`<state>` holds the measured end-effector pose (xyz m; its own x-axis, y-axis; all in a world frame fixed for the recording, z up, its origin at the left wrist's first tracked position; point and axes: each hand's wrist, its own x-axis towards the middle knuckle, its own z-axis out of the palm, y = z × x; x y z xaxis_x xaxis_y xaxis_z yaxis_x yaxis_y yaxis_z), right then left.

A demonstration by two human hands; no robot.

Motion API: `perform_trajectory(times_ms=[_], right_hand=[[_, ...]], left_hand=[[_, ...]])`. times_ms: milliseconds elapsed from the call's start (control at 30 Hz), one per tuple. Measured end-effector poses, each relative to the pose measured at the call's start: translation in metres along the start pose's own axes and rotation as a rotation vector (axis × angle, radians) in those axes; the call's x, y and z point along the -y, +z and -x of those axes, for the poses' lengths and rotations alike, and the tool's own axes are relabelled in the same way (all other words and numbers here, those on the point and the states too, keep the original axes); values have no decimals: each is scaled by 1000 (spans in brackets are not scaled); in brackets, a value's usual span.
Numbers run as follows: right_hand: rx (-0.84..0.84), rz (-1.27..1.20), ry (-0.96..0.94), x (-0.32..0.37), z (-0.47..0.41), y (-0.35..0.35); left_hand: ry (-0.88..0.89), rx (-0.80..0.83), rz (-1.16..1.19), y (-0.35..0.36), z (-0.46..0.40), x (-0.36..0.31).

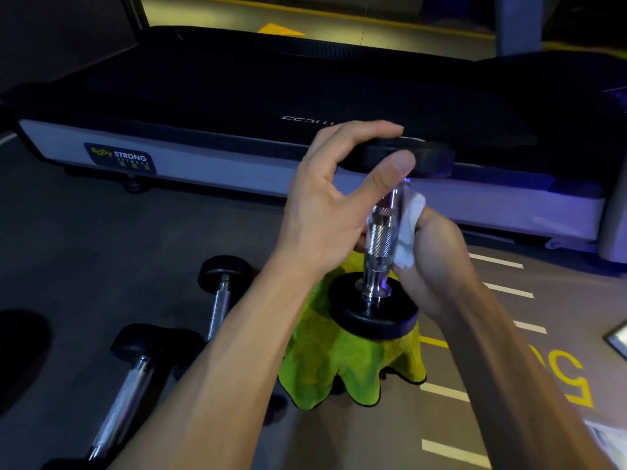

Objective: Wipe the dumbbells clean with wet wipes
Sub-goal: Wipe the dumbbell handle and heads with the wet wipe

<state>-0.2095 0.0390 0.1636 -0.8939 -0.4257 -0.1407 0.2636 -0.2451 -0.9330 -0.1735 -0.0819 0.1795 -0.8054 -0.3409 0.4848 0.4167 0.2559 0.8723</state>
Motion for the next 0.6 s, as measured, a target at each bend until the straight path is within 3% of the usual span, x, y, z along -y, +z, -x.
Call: perform_trajectory(times_ms=[100,233,400,467,600], right_hand=[[-69,112,-75,-7,3,5],[-178,701,-402,-13,15,10],[-378,1360,-355,-20,19,34],[-392,1315,-394,-23,17,36],[-256,786,-324,-14,7,20]], left_hand=[[14,-4,-2,-3,1,1],[5,-32,5,-8,2,5],[19,-71,-57,-3,2,5],[37,-66,-64,-1,2,5],[22,-53,-82,1,0,6]])
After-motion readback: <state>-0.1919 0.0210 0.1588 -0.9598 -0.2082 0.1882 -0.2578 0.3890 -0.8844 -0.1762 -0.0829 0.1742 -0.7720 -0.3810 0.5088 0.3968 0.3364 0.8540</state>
